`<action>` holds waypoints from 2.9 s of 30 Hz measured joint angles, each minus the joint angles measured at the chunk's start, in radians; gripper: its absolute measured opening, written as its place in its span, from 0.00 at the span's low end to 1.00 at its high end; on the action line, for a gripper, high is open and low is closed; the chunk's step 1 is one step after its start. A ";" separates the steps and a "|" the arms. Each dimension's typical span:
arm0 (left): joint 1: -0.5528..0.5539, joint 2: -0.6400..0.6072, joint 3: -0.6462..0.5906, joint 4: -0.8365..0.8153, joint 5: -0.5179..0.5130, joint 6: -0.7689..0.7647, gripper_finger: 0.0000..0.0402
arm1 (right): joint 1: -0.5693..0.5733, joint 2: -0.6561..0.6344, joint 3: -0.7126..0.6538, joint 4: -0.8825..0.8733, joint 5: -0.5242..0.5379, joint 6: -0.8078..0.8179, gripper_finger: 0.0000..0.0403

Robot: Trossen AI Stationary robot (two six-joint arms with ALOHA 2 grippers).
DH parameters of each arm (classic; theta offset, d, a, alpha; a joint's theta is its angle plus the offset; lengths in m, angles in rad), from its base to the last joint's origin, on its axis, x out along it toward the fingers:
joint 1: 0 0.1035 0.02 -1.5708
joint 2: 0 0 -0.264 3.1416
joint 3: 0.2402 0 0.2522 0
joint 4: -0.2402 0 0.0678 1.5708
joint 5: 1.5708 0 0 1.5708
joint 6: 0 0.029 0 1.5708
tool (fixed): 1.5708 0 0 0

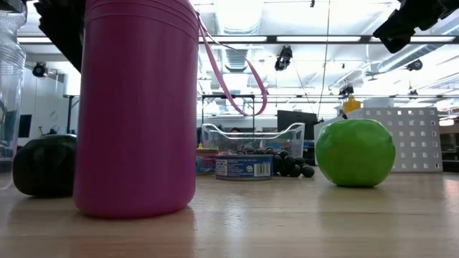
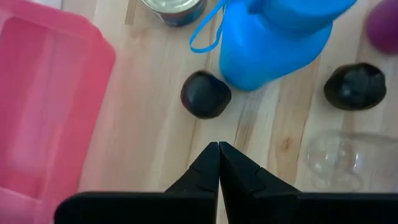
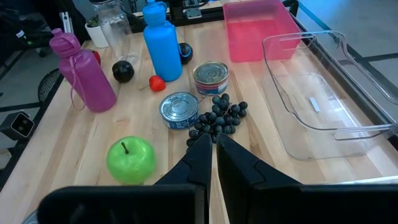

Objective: Pick & Place Food Item
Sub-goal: Put the top plum into the pink bin

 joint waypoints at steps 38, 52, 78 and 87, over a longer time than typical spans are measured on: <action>0.002 0.000 -0.227 0.217 -0.060 0.081 0.08 | 0.000 0.000 0.000 0.000 0.000 0.000 0.06; 0.007 0.005 -0.315 0.449 -0.060 0.084 0.66 | 0.000 0.000 0.000 0.000 0.000 0.000 0.06; 0.095 0.213 -0.300 0.490 -0.039 0.107 0.99 | 0.000 0.000 0.000 0.000 0.000 0.000 0.06; 0.095 0.272 -0.301 0.513 -0.029 0.112 0.99 | 0.000 0.000 0.000 0.000 0.000 0.000 0.06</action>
